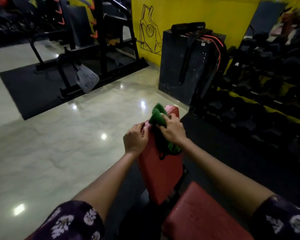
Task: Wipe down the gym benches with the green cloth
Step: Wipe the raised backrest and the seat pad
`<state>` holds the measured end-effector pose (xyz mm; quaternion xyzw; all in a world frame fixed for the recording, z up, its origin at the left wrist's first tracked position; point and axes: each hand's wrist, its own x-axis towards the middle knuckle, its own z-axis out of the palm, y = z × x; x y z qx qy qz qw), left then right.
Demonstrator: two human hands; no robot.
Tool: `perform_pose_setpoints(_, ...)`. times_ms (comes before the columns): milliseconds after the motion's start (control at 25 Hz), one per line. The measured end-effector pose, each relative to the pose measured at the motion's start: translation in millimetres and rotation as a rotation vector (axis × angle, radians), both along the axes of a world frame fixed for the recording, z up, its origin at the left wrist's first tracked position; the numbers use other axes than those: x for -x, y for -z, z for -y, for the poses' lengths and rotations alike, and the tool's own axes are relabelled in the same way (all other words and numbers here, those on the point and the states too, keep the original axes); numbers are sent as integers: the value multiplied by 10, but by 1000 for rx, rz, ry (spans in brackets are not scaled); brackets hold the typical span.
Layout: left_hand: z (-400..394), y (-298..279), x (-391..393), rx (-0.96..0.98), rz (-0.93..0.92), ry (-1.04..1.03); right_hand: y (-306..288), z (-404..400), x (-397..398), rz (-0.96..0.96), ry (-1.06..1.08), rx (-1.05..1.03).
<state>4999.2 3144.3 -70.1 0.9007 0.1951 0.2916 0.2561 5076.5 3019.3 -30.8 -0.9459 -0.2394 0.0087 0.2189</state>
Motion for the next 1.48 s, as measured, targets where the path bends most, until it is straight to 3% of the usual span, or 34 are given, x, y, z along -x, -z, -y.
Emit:
perform_pose_setpoints(120, -38, 84, -63, -25, 168, -21, 152, -28, -122, 190, -62, 79)
perform_pose_setpoints(320, -15, 152, -137, -59, 189, -39, -35, 62, -1001, -44, 177, 15)
perform_pose_setpoints(600, -21, 197, -146, -18, 181, -39, 187, -58, -577, 153, -151, 48)
perform_pose_setpoints(760, -16, 175, -174, 30, 175, -30, 75, -148, -984, 56, 53, 44)
perform_pose_setpoints(880, 12, 184, -164, 35, 172, -27, 77, -283, -867, 10, 221, 19)
perform_pose_setpoints(1040, -38, 204, -119, 27, 195, -27, 180, -365, -325, 141, 48, 72)
perform_pose_setpoints(1120, -68, 182, -158, 30, 210, -16, 155, -325, -413, 192, -9, 87)
perform_pose_setpoints(1360, -100, 212, -135, 45, 208, 14, 28, -485, -577, 8, 244, 80)
perform_pose_setpoints(1480, -88, 206, -146, 69, 198, 13, 101, -539, -165, 66, 147, 21)
